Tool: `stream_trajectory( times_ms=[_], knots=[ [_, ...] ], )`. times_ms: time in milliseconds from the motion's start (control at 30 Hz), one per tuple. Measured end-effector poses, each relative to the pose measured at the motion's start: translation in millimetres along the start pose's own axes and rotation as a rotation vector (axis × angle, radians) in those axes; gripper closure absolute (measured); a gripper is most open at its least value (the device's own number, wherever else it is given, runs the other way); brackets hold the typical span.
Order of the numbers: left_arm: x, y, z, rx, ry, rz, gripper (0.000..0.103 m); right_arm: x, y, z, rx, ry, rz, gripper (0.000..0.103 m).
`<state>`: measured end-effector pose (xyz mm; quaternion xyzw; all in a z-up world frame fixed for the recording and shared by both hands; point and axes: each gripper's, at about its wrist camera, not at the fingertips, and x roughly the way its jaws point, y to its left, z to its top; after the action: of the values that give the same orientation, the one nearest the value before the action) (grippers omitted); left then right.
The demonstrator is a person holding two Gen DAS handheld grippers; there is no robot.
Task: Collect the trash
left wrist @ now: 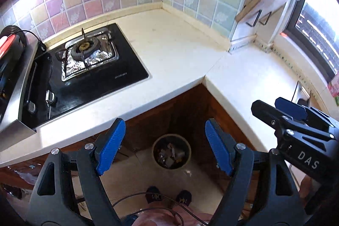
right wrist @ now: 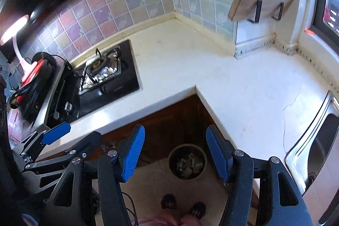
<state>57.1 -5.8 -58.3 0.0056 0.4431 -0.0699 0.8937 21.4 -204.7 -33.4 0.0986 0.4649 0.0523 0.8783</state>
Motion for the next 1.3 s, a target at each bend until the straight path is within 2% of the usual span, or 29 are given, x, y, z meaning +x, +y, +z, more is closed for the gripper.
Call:
stream_trajectory(
  times_ms=[233,400,767,1300],
  knots=[
    [-35,1,18,-0.019,-0.073,-0.006,0.026,-63,16,17,-0.002,-0.117,0.008,0.032],
    [-50,2,26,-0.009,-0.104,0.011,0.026,-88,25,18,-0.023,-0.162,-0.007,0.032],
    [-65,1,32,-0.002,-0.127,0.029,0.026,-91,31,10,-0.021,-0.175,-0.006,0.032],
    [-75,1,39,0.009,-0.167,0.067,0.026,-92,32,16,-0.011,-0.212,-0.004,0.032]
  ],
)
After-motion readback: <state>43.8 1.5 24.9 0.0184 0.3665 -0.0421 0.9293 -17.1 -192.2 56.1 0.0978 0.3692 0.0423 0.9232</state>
